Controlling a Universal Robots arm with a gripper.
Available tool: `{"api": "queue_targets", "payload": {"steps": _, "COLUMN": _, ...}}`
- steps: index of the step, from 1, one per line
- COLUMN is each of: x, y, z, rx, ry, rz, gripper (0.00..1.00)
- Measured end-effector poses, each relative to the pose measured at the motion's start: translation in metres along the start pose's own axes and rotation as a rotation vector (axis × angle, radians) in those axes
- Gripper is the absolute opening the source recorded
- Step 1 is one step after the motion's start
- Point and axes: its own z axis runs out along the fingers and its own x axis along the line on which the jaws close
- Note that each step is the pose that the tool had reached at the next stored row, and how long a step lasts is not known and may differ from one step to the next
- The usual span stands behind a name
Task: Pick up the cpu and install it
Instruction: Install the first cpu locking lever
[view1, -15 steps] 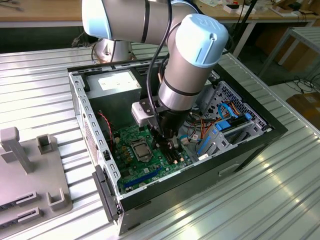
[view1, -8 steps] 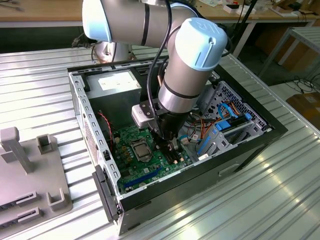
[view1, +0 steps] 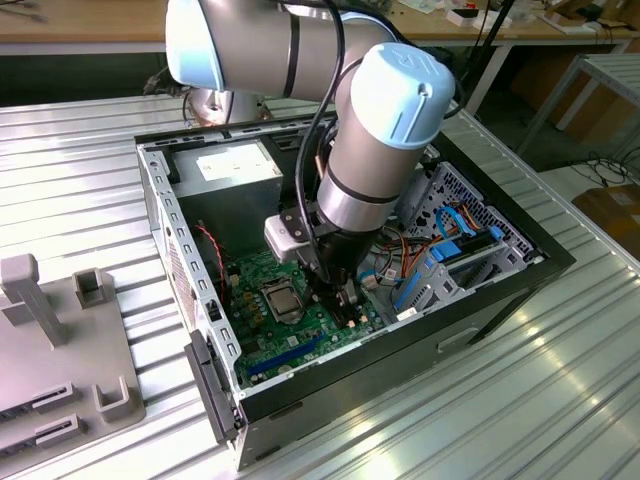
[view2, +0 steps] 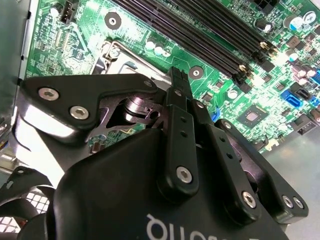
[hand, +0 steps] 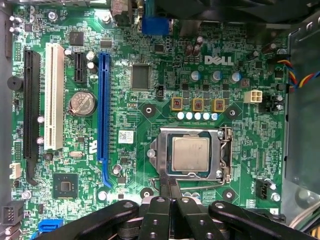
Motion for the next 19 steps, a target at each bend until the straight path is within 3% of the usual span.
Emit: {"api": "queue_targets", "payload": {"steps": 19, "x": 0.0012, "y": -0.0001, "z": 0.0032, "rx": 0.0, "ry": 0.0004, "rz": -0.009, "gripper": 0.11}}
